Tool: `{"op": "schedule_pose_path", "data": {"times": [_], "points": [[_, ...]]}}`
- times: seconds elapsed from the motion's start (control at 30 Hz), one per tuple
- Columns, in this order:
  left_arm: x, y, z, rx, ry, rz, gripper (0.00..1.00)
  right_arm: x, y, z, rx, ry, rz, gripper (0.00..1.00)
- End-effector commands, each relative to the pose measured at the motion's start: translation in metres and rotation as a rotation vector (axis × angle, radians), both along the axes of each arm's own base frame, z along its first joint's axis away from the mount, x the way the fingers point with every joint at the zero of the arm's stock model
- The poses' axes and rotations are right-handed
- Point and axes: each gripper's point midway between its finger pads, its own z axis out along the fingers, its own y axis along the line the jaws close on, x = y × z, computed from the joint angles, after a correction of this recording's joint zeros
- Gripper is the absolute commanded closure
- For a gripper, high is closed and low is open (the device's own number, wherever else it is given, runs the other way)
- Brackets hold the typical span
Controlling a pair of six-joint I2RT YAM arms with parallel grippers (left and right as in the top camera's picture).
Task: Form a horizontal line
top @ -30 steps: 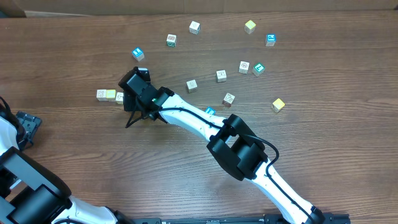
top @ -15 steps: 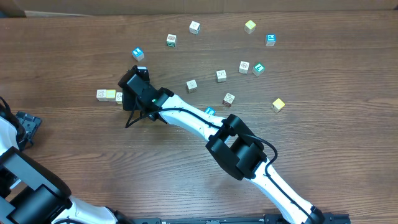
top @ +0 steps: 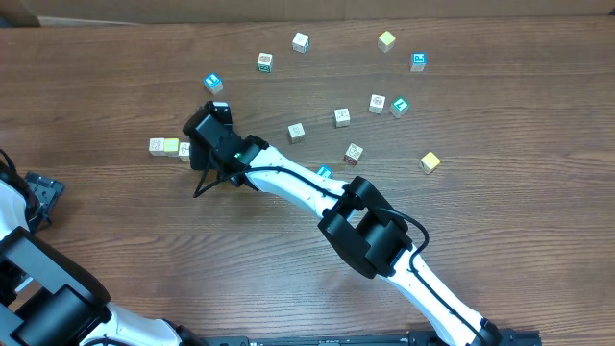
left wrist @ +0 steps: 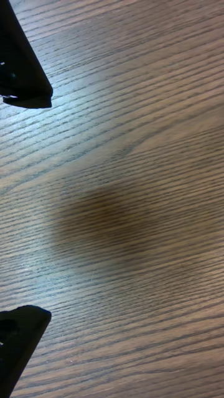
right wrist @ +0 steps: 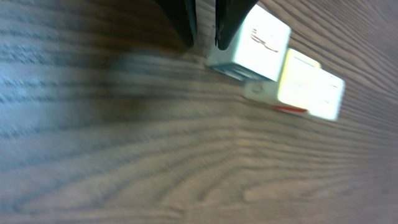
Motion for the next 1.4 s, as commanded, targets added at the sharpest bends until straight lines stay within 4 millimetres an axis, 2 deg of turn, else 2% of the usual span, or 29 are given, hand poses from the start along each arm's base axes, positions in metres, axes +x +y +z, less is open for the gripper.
{"op": "schedule_pose_path", "data": {"times": [0.0,0.17,0.63,0.83,0.93,1.13,1.37], "points": [[-0.005,0.001,-0.006,0.0,0.029,0.005,0.0,-0.007,-0.006,-0.019,-0.048,0.03,-0.005,0.92],[-0.005,0.001,-0.006,0.0,0.029,0.005,0.0,-0.011,-0.01,-0.023,-0.068,0.05,-0.001,0.92],[-0.005,0.001,-0.006,0.0,0.029,0.005,0.0,0.004,0.008,-0.003,0.032,-0.029,-0.002,0.91],[-0.005,0.001,-0.006,0.0,0.029,0.005,0.0,0.012,0.006,0.0,0.031,-0.06,-0.028,0.91],[-0.005,0.001,-0.006,0.0,0.029,0.005,0.0,0.011,0.004,-0.001,0.021,-0.055,-0.03,0.94],[-0.005,0.001,-0.006,0.0,0.029,0.005,0.0,-0.005,-0.01,-0.02,-0.064,0.02,-0.02,0.96],[-0.005,0.001,-0.006,0.0,0.029,0.005,0.0,-0.045,0.004,-0.03,-0.05,0.148,0.094,0.96]]}}
